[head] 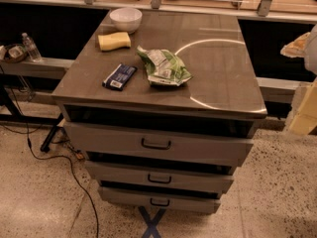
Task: Open middle drawer
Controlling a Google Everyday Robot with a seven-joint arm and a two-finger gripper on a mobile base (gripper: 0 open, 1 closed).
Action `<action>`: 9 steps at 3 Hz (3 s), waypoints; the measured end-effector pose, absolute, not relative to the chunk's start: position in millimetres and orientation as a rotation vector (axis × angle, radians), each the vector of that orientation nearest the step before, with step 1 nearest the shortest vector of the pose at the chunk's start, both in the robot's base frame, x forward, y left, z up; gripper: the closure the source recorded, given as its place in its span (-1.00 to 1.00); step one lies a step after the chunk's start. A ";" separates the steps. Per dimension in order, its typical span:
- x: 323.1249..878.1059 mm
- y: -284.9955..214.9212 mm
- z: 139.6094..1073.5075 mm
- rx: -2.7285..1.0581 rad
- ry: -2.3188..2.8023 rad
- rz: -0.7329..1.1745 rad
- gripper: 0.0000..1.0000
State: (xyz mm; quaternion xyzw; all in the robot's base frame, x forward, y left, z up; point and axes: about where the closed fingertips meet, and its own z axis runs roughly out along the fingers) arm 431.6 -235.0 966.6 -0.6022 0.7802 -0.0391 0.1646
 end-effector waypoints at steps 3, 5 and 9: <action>362.8 -265.2 773.4 -1.827 2.203 0.200 -1.00; 341.9 -262.2 720.0 -1.838 2.215 0.281 -1.00; 393.1 -174.5 601.3 -1.726 1.983 0.368 -1.00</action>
Offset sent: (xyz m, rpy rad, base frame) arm -0.0732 -0.0437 -0.2032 0.1379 0.1890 0.1167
